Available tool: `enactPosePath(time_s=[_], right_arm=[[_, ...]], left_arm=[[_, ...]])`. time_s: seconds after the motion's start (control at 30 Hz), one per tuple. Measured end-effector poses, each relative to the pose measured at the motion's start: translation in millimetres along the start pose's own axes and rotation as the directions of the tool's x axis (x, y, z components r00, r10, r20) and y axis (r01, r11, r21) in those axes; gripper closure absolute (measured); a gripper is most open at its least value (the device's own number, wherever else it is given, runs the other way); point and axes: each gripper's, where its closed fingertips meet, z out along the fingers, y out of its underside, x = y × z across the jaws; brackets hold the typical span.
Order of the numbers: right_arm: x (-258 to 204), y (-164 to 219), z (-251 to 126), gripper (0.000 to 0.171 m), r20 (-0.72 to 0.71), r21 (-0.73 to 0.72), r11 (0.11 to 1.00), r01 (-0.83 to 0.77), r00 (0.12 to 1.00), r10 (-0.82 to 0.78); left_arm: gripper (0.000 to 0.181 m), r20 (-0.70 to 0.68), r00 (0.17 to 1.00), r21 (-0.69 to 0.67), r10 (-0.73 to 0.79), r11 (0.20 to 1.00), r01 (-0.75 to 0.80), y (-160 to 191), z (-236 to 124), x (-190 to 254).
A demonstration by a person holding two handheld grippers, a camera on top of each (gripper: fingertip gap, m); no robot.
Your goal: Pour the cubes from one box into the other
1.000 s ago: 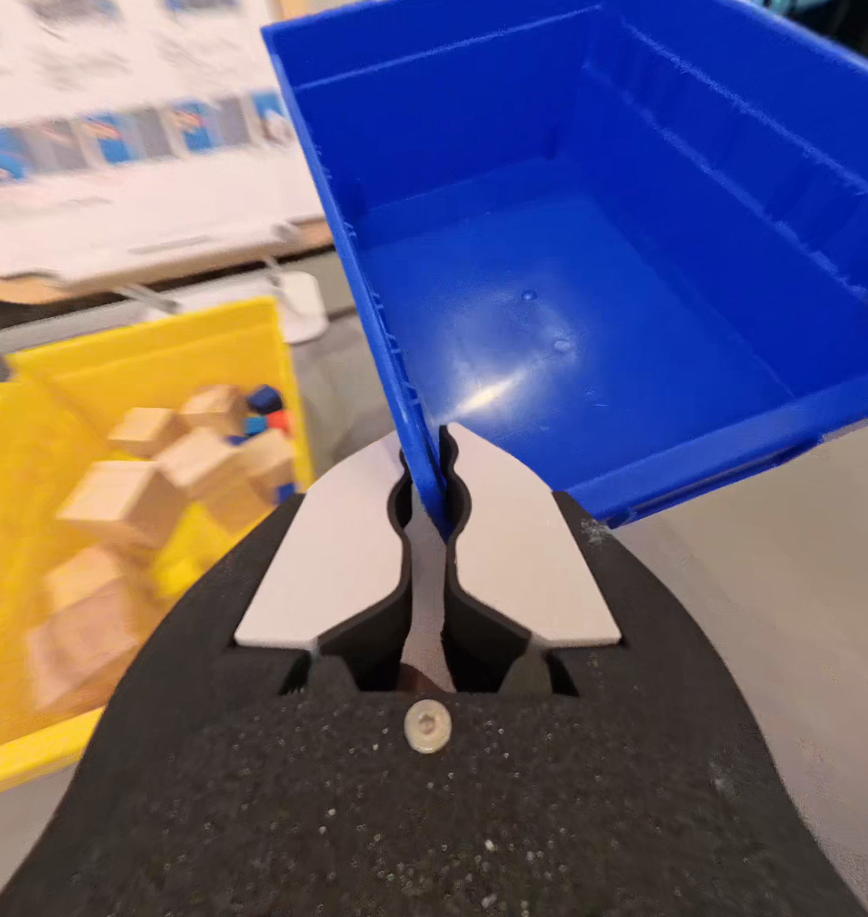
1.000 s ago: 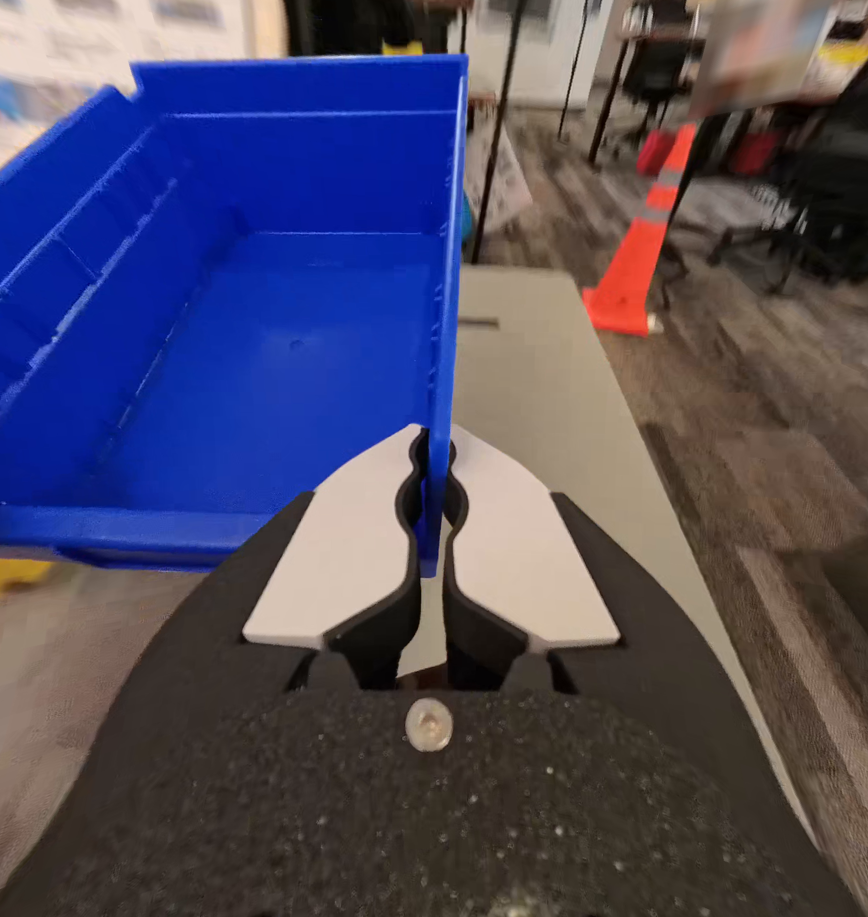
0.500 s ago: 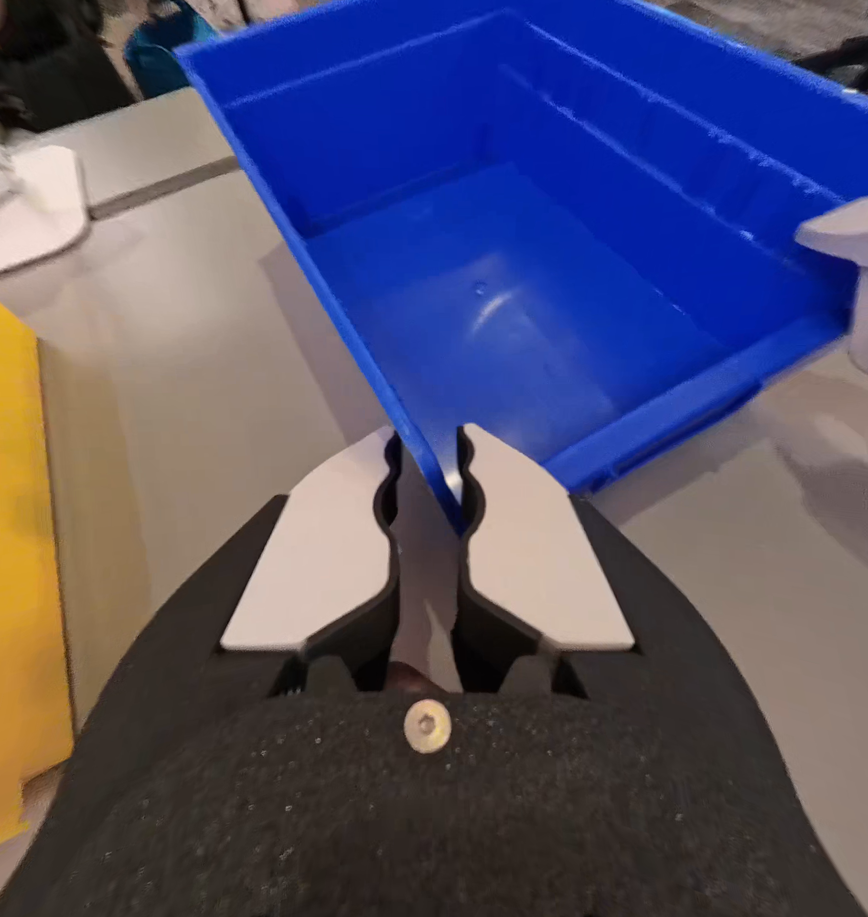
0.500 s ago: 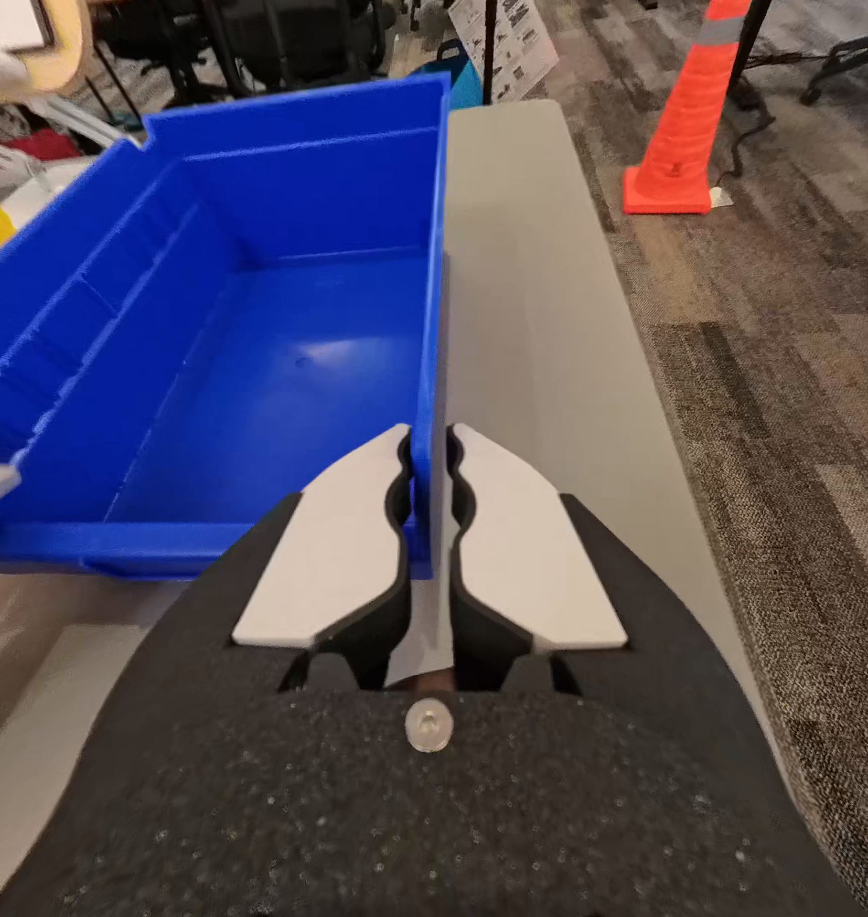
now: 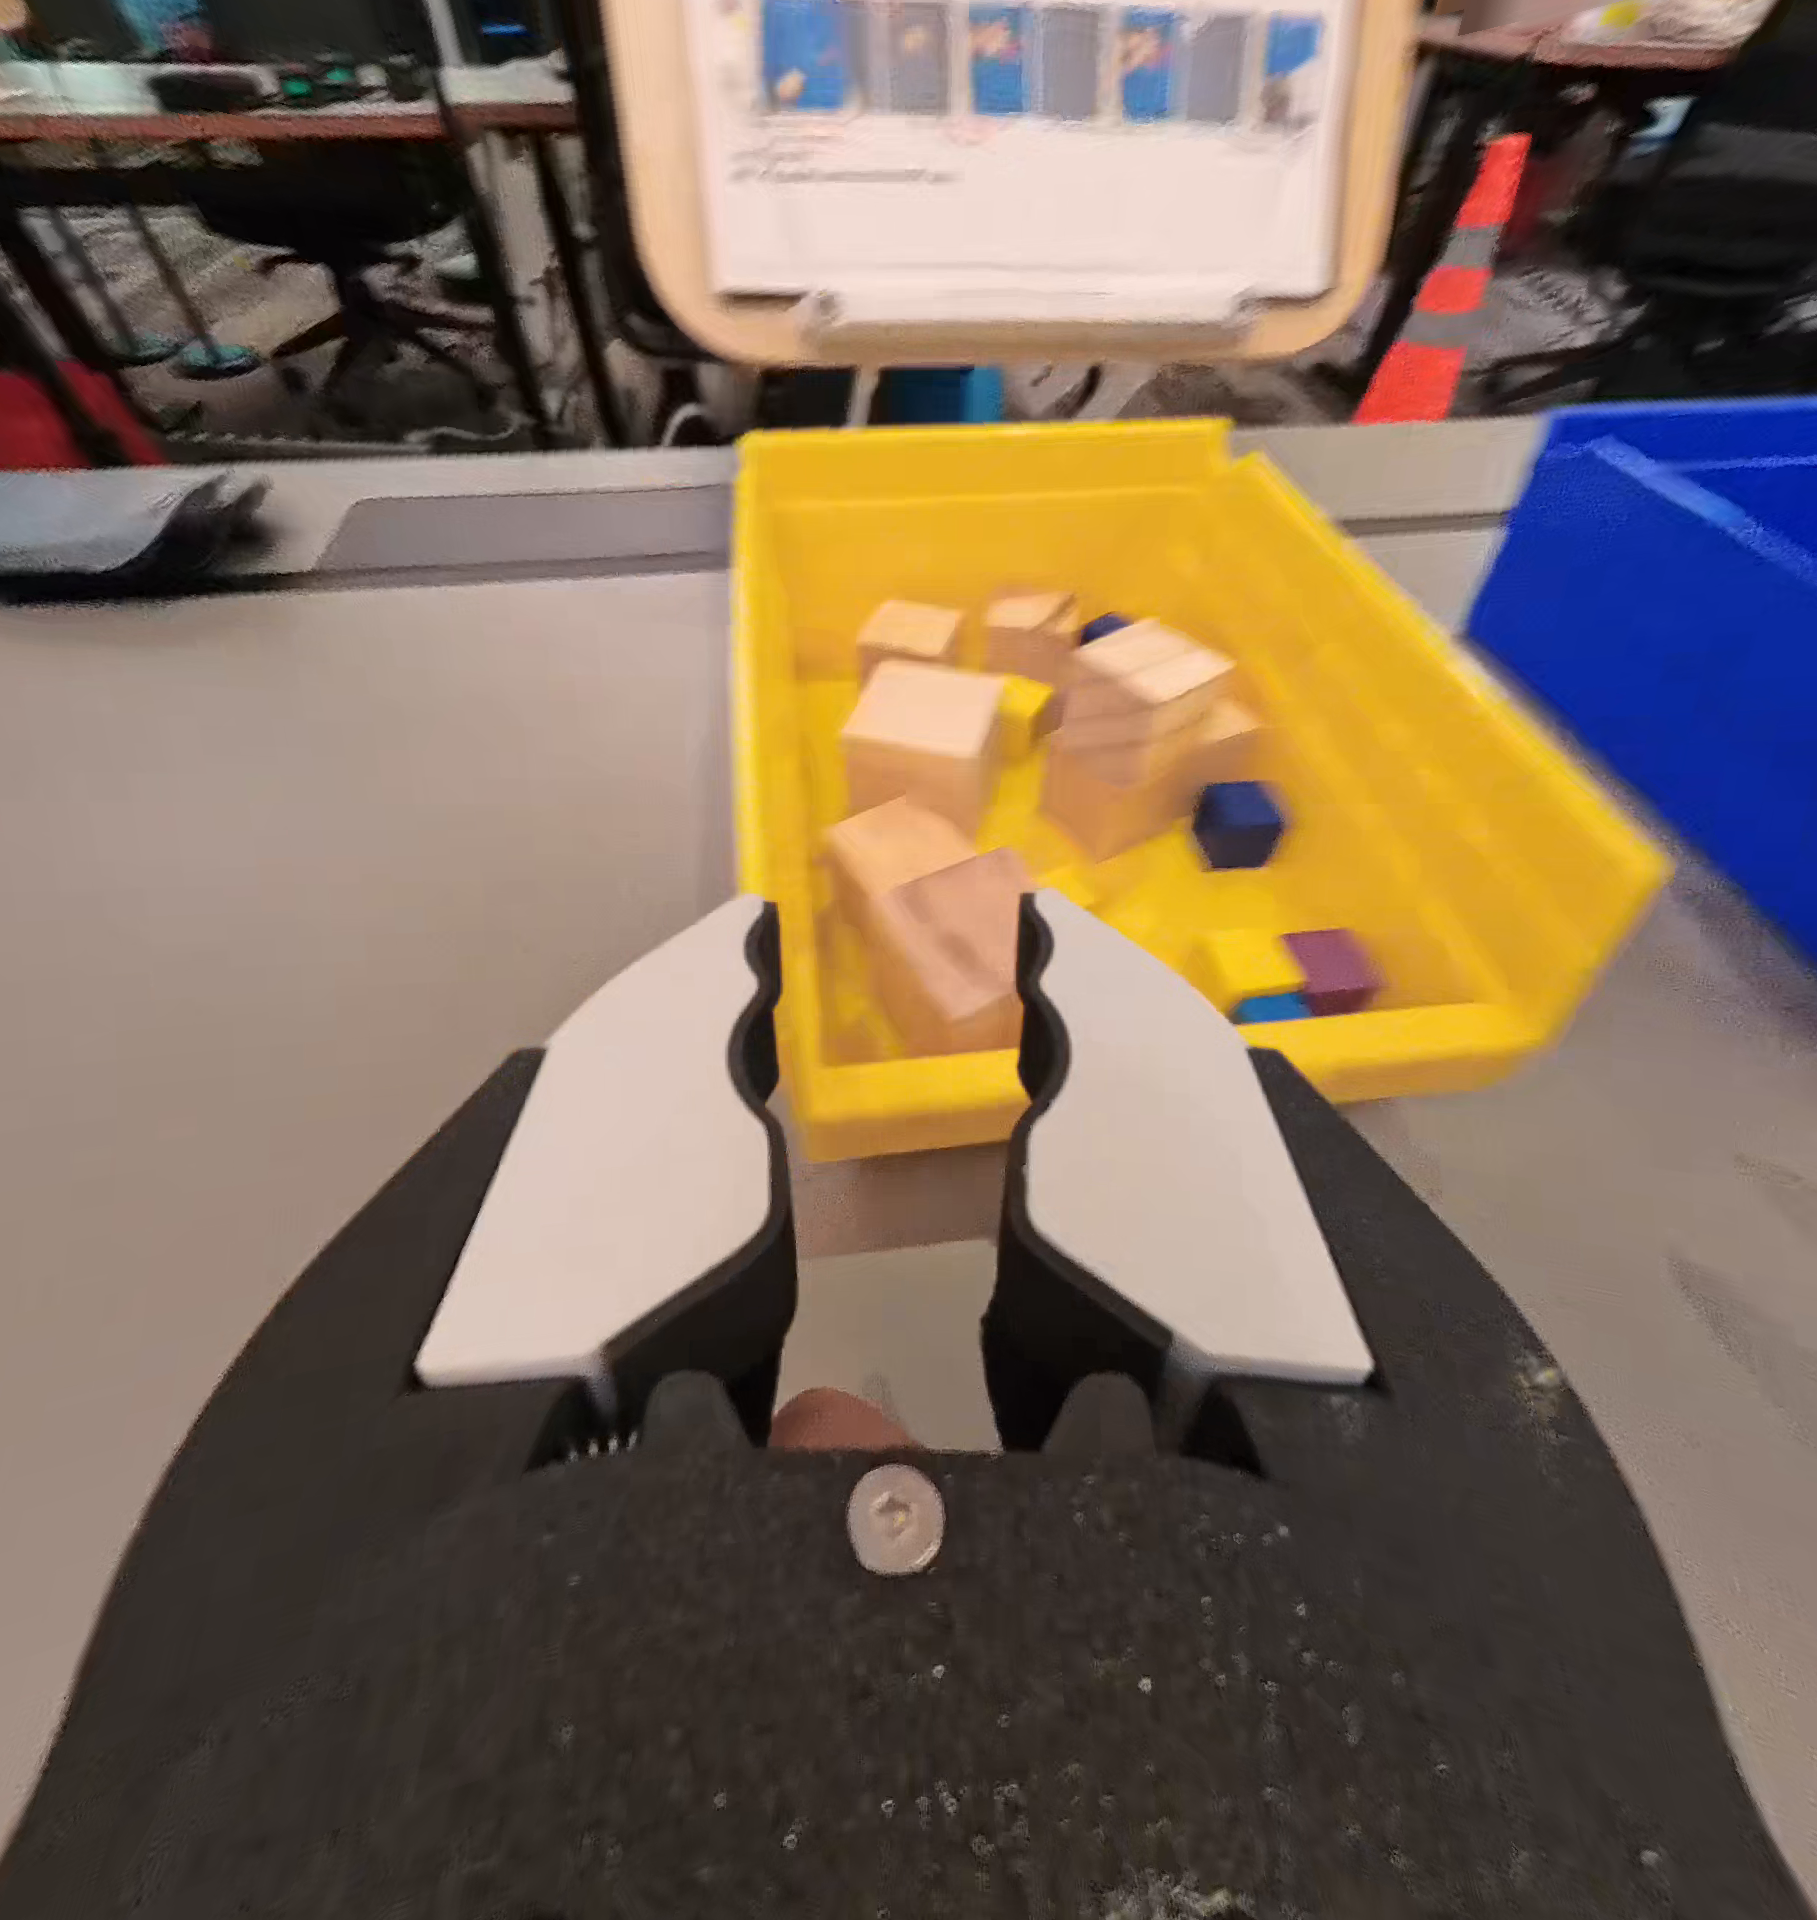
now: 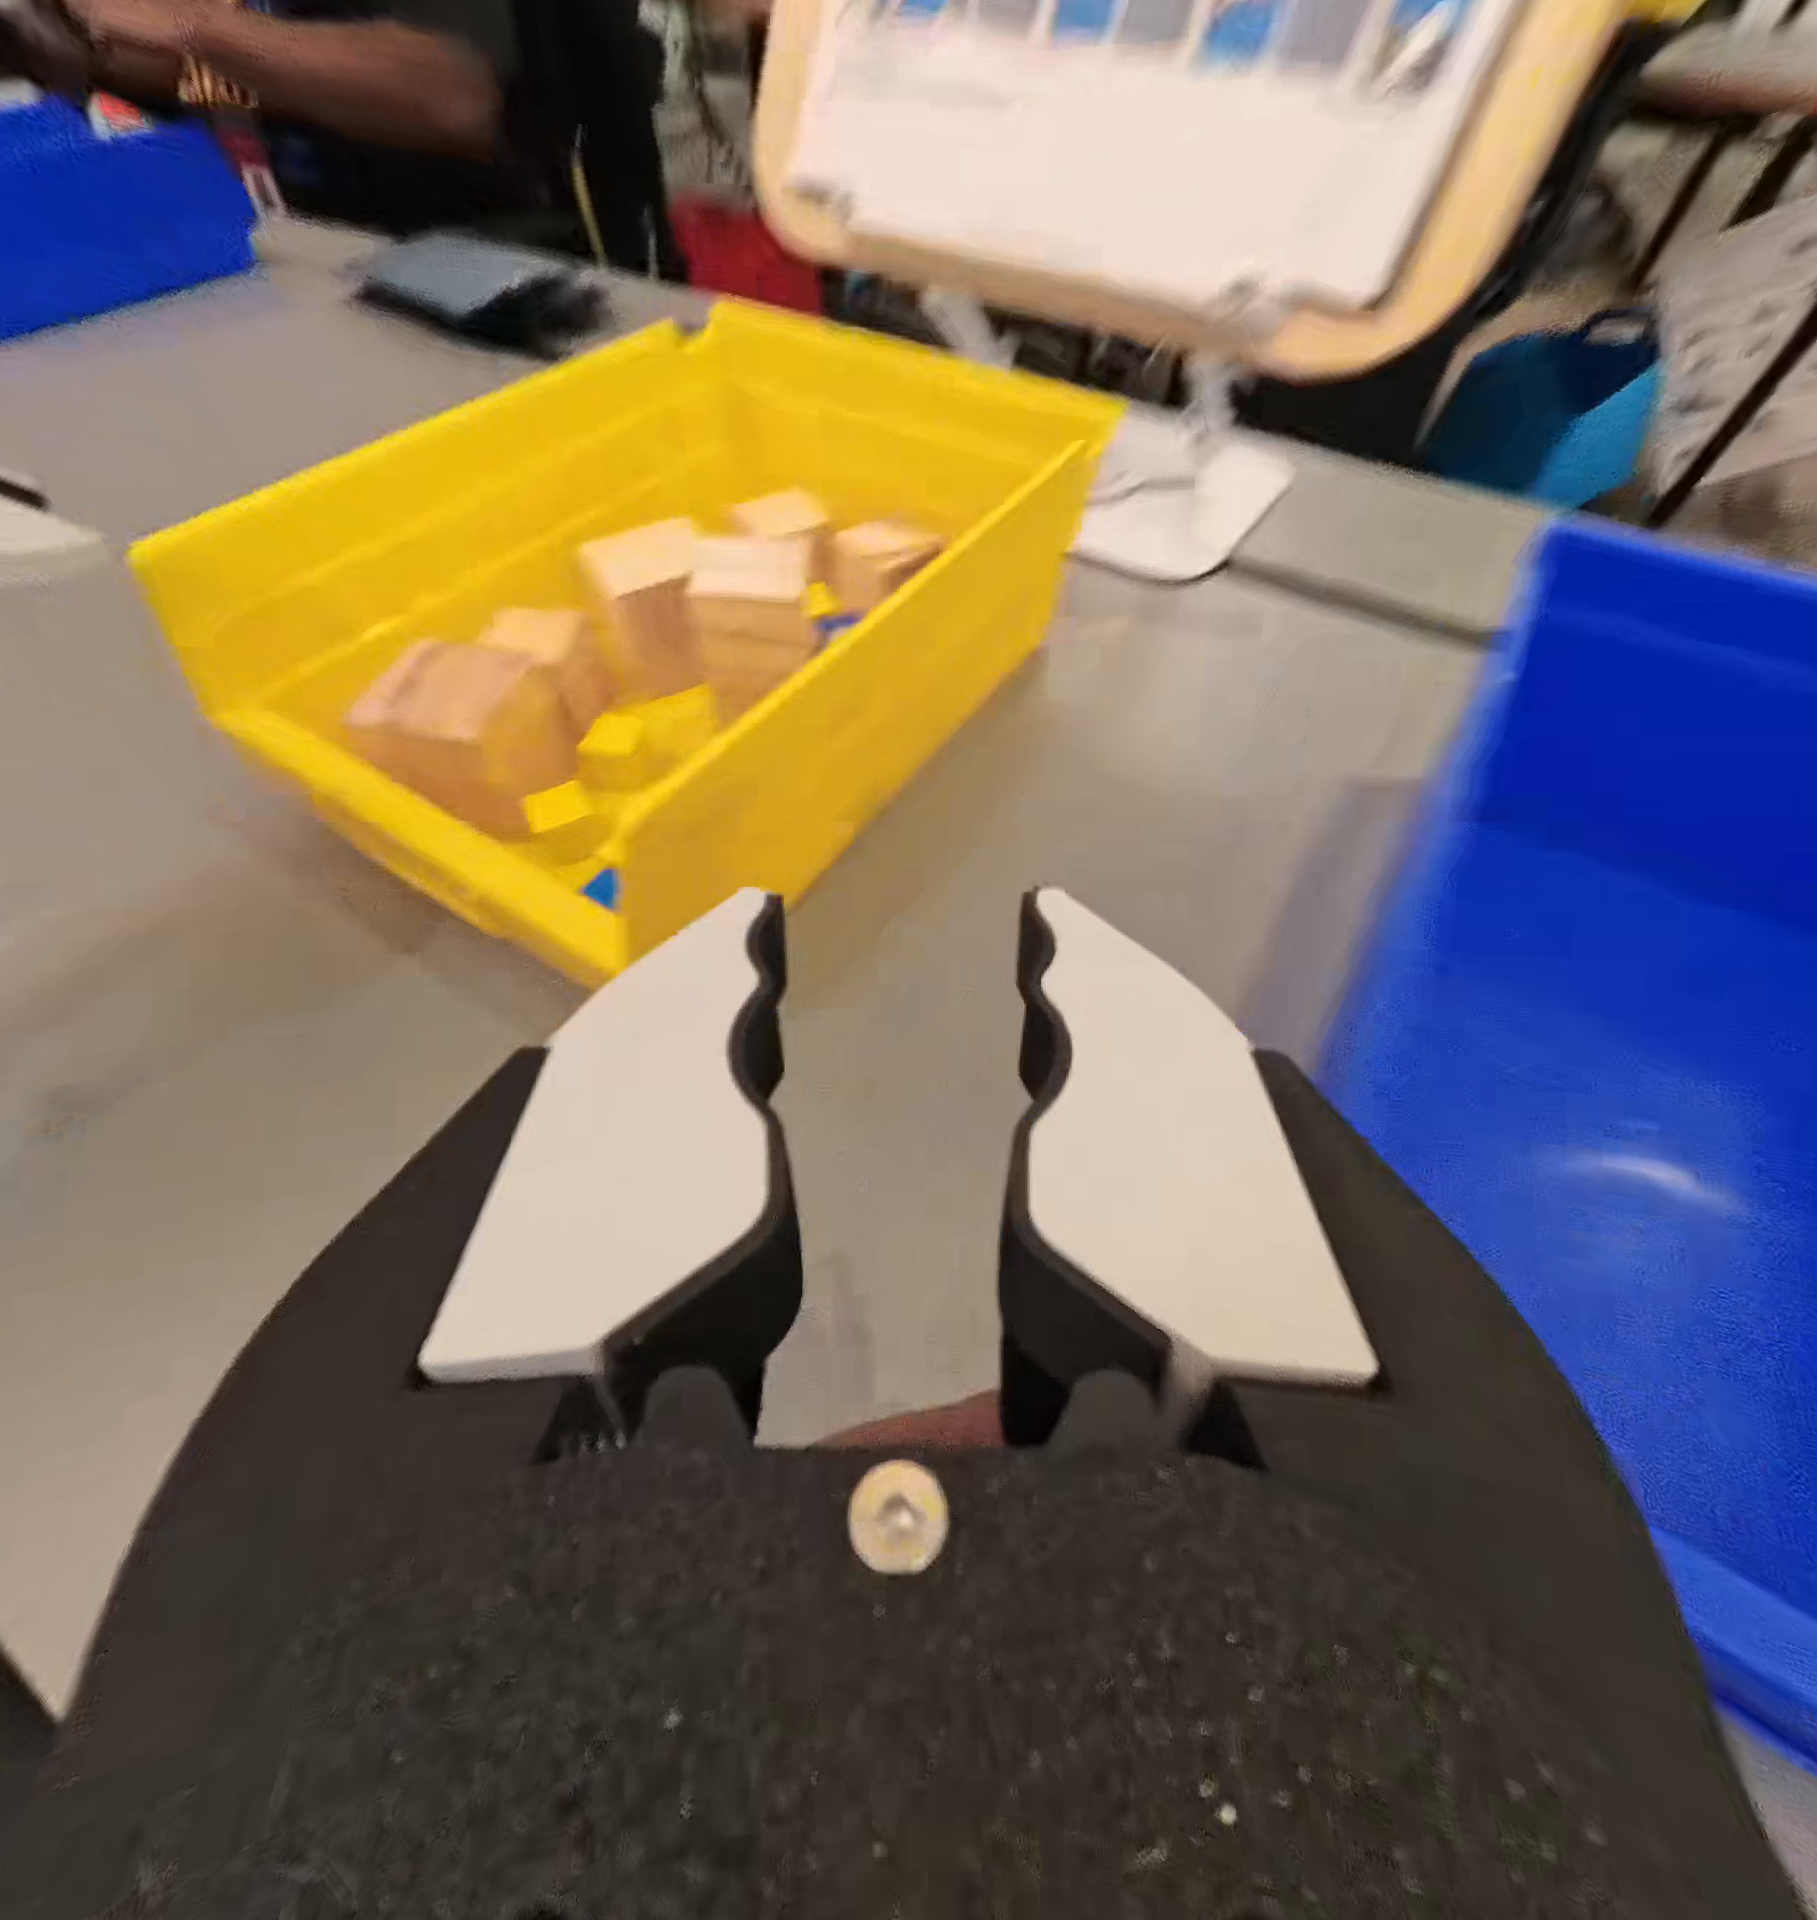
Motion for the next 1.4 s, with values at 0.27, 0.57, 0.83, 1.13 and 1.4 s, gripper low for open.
enactPosePath(time_s=[0.27,0.57,0.83,1.13,1.4], right_arm=[[-52.0,10.3,72.0,0.133,-0.199,-0.065,0.997,-0.034,0.980,0.020],[-66.3,-8.5,91.0,0.122,-0.274,0.012,0.997,-0.072,0.959,0.072],[-60.3,9.6,127.5,0.168,-0.413,-0.108,0.971,-0.215,0.898,0.153],[-182.8,-28.4,175.7,0.168,-0.300,-0.012,0.974,-0.227,0.930,0.213],[-275.7,-31.9,213.8,0.163,-0.180,-0.034,0.982,-0.187,0.967,0.178]], left_arm=[[0.134,0.060,0.997,-0.176,-0.044,0.983,0.054,50.9,61.2,-50.0],[0.135,-0.062,0.984,-0.167,-0.166,0.974,0.154,35.2,81.3,-48.4],[0.179,0.012,0.997,-0.170,-0.073,0.983,0.074,34.5,82.7,-61.9],[0.180,0.158,0.984,-0.086,-0.076,0.992,0.090,24.3,22.1,-188.8],[0.179,0.158,0.978,-0.083,-0.139,0.985,0.154,50.8,1.6,-282.5]])
